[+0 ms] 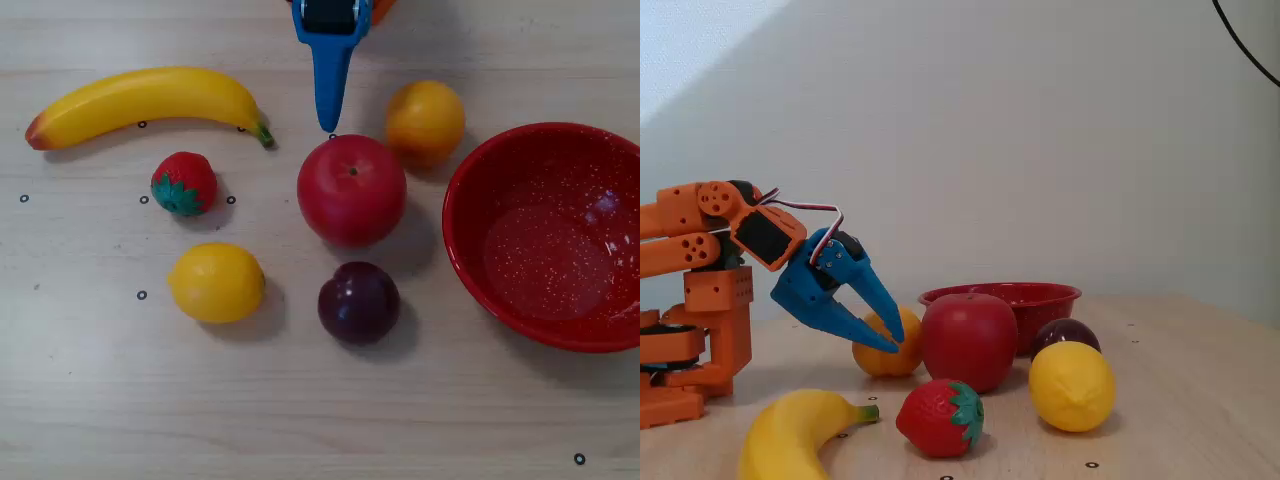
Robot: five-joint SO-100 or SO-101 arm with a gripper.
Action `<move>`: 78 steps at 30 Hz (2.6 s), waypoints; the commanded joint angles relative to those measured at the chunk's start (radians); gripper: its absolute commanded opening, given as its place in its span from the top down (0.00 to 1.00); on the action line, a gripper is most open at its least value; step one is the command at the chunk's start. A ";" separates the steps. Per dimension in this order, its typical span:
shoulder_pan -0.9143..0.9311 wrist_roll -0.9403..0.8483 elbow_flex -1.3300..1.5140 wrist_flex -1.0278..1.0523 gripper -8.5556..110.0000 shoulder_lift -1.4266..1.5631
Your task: Put the lemon in the red bowl.
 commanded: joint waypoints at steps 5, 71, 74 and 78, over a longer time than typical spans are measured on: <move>0.015 -0.009 0.008 0.003 0.93 0.015; -0.267 0.279 -2.223 0.862 0.79 -1.911; -0.272 0.281 -2.310 0.879 0.74 -1.987; -0.278 0.298 -2.376 0.882 0.64 -2.065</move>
